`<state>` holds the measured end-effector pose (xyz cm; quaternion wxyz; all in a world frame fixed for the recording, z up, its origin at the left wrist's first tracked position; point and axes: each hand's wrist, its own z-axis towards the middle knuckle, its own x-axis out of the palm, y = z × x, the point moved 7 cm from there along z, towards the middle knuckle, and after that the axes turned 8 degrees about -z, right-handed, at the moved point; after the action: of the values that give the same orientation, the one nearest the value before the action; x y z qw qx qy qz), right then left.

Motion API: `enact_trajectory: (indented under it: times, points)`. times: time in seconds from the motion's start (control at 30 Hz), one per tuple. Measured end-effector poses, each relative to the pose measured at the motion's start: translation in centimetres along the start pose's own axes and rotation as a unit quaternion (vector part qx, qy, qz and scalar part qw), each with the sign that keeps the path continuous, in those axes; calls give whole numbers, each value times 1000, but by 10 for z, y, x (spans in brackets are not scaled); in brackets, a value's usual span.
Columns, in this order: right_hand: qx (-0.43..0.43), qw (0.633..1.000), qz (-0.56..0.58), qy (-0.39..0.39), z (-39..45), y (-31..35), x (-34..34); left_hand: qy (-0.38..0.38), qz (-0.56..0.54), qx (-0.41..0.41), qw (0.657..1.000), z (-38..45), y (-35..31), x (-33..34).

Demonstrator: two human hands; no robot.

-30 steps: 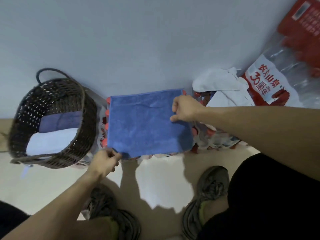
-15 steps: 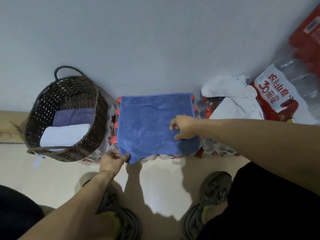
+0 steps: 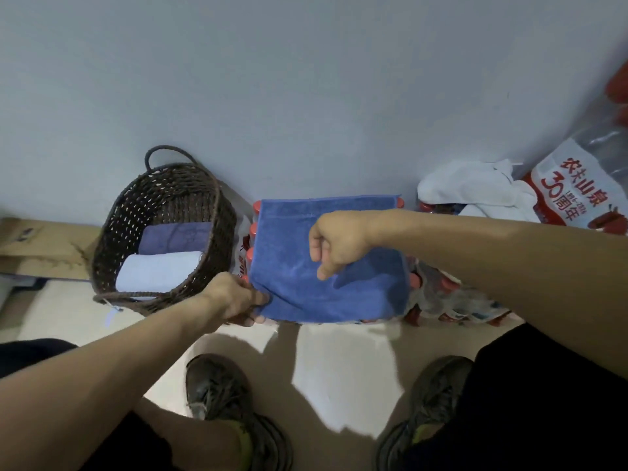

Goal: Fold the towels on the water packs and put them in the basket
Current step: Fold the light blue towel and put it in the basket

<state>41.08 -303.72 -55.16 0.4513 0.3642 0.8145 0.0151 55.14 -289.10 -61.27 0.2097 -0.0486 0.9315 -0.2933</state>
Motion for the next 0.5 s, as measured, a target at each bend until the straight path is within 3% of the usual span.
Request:
enact_trajectory:
  times: [0.13, 0.3, 0.5]
  points:
    - [-33, 999, 32, 3, -1, 26, -1, -6, 31, 37, 999, -9, -52, -11]
    - [-9, 991, 84, -100, 11, 32, -13, 52, 102, 45, 992, -4, -98, -13]
    - [8, 968, 186, -166, 22, 23, -16, 128, 54, 50, 989, 2, -111, -8]
